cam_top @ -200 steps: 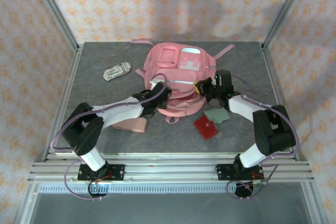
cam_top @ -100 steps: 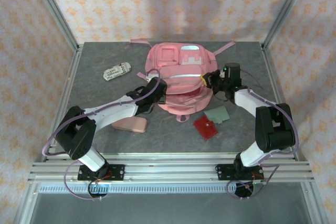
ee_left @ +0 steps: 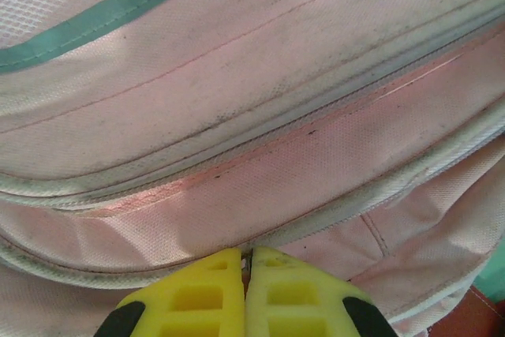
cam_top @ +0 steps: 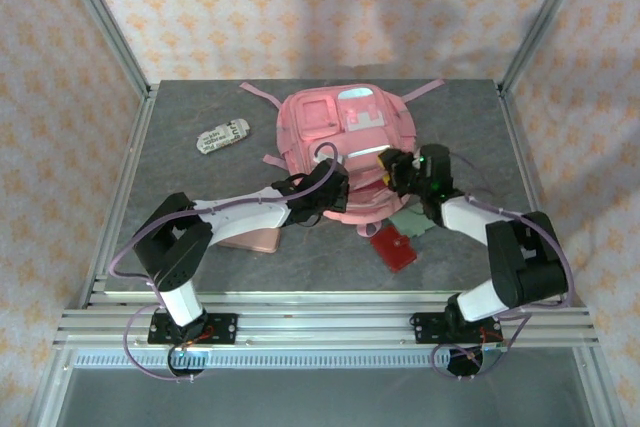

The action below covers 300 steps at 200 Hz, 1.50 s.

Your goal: Pack books, pencil case, and school supplies into a backpack

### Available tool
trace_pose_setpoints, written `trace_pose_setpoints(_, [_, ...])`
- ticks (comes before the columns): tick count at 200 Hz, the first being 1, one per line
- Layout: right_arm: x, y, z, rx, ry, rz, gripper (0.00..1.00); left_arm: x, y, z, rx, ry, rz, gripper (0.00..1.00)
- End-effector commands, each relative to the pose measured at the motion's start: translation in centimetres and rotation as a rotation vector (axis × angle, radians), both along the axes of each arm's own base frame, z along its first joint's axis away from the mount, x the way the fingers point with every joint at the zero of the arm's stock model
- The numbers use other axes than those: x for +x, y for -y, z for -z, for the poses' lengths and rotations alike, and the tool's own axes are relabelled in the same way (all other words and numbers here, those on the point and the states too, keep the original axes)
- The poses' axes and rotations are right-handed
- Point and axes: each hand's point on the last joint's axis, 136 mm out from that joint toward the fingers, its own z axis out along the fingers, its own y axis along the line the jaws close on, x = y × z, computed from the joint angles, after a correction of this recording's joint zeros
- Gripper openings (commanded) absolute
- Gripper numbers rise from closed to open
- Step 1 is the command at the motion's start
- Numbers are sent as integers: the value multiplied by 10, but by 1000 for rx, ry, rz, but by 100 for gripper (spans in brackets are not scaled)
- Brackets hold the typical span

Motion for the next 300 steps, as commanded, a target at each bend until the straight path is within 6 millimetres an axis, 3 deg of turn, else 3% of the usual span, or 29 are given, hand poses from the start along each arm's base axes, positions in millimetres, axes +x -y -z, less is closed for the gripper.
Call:
trace_pose_setpoints(1, [3, -10, -25, 4, 113, 3, 23, 5, 9, -14, -40, 36, 4, 0])
trace_pose_setpoints(18, [5, -10, -15, -6, 89, 7, 0, 5, 3, -12, -22, 39, -11, 0])
trace_pose_setpoints(35, [7, -10, -11, -17, 73, 7, 0, 6, -7, -14, 10, 57, -38, 0])
trace_pose_setpoints(55, [8, -6, -13, -26, 76, 21, 0, 11, -33, -11, 59, 55, -97, 0])
trace_pose_setpoints(108, [11, 22, -25, -43, 97, 84, 0, 32, -146, -2, 169, 55, -335, 0])
trace_pose_setpoints(131, [12, 29, -29, -47, 109, 101, 0, 39, -169, -4, 181, 65, -384, 0])
trace_pose_setpoints(177, [30, 40, -36, -53, 118, 104, 0, 35, -142, -8, 154, 46, -296, 0])
trace_pose_setpoints(222, [66, 77, -53, -94, 129, 154, 0, 9, -76, -18, 92, 37, -132, 0])
trace_pose_setpoints(239, [74, 79, -58, -95, 133, 158, 3, 2, -48, -21, 24, 30, -84, 0])
trace_pose_setpoints(249, [73, 74, -58, -70, 130, 144, 20, 1, -36, -22, -16, 29, -69, 0])
trace_pose_setpoints(264, [62, 58, -52, -25, 120, 115, 36, 3, -24, -20, -46, 33, -64, 0])
trace_pose_setpoints(300, [19, 8, -24, -1, 98, 51, 43, 8, -15, -9, -51, 15, -55, 0])
